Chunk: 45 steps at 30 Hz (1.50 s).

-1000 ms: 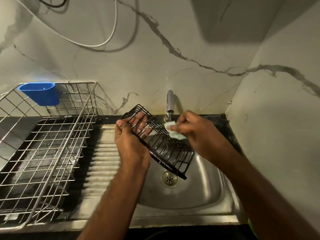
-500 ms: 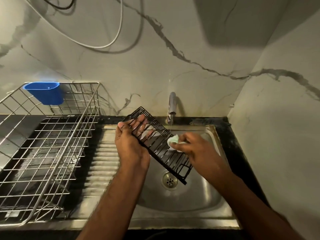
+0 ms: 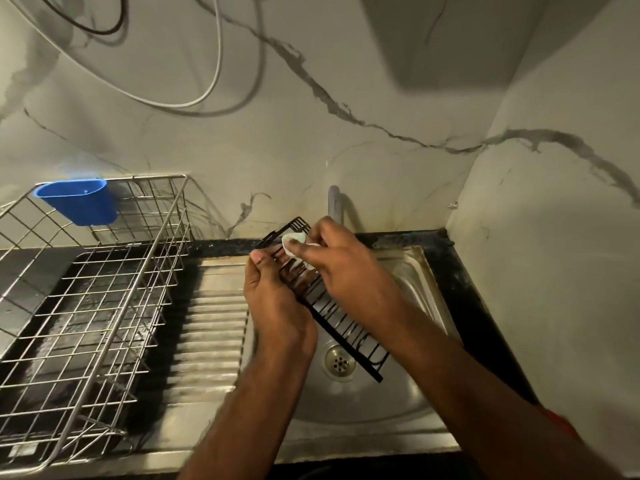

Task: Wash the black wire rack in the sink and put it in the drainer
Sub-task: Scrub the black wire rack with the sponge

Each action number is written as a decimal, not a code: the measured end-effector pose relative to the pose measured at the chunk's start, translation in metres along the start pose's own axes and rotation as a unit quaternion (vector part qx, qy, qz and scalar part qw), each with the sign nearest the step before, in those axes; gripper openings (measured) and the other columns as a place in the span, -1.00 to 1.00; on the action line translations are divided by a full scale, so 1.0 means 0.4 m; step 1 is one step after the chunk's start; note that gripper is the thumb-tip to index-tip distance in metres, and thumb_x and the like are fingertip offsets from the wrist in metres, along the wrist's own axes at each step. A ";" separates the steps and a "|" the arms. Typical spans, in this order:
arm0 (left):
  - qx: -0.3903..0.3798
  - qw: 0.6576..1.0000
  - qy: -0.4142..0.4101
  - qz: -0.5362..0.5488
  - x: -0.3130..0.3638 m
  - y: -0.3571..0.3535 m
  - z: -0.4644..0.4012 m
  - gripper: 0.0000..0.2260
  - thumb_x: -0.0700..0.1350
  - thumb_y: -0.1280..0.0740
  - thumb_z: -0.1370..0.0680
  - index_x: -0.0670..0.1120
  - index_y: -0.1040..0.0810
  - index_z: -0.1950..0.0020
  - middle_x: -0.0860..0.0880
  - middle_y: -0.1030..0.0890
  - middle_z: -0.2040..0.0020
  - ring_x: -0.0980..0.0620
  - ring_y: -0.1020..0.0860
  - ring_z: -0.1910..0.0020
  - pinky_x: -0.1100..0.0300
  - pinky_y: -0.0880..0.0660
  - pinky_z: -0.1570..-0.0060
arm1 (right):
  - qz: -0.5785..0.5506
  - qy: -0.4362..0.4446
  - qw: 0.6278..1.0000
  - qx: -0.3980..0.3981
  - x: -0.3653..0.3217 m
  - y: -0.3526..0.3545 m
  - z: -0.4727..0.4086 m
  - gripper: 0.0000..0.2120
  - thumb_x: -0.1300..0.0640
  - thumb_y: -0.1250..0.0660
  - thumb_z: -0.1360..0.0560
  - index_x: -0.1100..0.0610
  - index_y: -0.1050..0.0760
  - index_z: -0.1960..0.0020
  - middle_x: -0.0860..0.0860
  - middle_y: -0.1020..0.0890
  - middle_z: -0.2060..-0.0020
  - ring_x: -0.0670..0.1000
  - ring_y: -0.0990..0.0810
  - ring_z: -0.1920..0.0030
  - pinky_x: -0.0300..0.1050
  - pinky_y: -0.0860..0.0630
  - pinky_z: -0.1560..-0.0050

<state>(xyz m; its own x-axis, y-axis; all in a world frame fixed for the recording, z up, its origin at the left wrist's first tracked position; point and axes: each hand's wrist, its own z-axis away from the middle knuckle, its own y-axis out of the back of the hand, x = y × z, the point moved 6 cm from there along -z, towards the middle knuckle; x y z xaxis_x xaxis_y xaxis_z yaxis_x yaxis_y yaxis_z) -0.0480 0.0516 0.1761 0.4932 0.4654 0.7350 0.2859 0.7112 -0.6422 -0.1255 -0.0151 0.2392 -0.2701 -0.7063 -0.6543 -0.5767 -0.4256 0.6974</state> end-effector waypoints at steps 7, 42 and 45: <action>0.022 1.000 -0.009 -0.011 0.026 0.036 -0.047 -0.72 0.01 -0.03 -0.75 -0.09 -0.46 -0.10 -0.23 -0.70 -0.14 -0.21 -0.67 -0.16 -0.16 -0.55 -0.18 | 0.109 -0.016 0.988 -0.109 0.121 -0.001 0.102 -0.49 -0.26 -0.07 -0.52 0.03 -0.57 -0.18 -0.15 -0.47 0.02 -0.21 -0.46 0.07 -0.44 -0.33 0.15; 0.019 0.994 0.054 0.096 0.042 0.071 -0.125 -0.52 0.12 0.09 -0.75 -0.18 -0.49 -0.18 -0.08 -0.76 0.08 -0.02 -0.74 0.03 0.07 -0.65 0.01 | 0.058 0.003 0.998 0.011 0.058 0.040 0.101 -0.72 0.21 -0.32 -0.56 0.01 -0.61 -0.23 -0.04 -0.53 -0.04 -0.09 -0.51 -0.01 -0.37 -0.48 0.03; 0.024 0.993 0.054 0.098 0.050 0.060 -0.124 -0.49 0.10 0.10 -0.75 -0.18 -0.52 -0.08 -0.09 -0.76 0.10 -0.02 -0.74 0.05 0.09 -0.67 0.08 | 0.093 0.065 0.993 -0.045 0.042 -0.007 0.121 -0.64 0.17 -0.12 -0.57 0.08 -0.64 -0.19 0.00 -0.52 -0.07 -0.05 -0.43 -0.10 -0.26 -0.37 -0.06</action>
<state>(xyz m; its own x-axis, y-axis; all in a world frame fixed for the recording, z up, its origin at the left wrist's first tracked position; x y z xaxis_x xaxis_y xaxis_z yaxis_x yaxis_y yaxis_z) 0.0093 0.0519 0.1645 0.6208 0.5400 0.5683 0.1373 0.6388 -0.7570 -0.1658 0.0015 0.2119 -0.2592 -0.8421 -0.4729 -0.4529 -0.3265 0.8296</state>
